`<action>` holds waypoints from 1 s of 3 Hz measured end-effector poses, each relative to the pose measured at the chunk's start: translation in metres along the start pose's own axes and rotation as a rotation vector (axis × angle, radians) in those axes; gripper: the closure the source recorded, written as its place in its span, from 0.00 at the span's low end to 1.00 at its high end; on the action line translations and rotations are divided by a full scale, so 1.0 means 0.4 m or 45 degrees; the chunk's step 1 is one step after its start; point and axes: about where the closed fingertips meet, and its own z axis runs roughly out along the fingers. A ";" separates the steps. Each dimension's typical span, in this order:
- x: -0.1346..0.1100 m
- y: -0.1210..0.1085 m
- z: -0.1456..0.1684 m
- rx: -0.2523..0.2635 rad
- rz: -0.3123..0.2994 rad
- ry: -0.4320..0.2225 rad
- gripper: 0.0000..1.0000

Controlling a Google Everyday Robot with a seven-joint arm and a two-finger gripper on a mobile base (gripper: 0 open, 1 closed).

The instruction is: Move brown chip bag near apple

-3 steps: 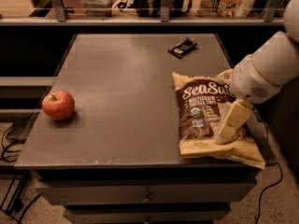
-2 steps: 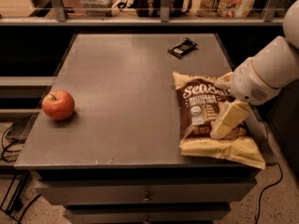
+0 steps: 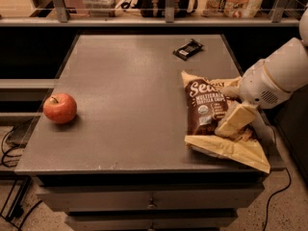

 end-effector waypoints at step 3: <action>-0.135 -0.002 -0.068 0.010 -0.113 -0.070 1.00</action>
Offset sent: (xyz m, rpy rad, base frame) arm 0.0012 0.0610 0.0841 0.0767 -0.0884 0.1442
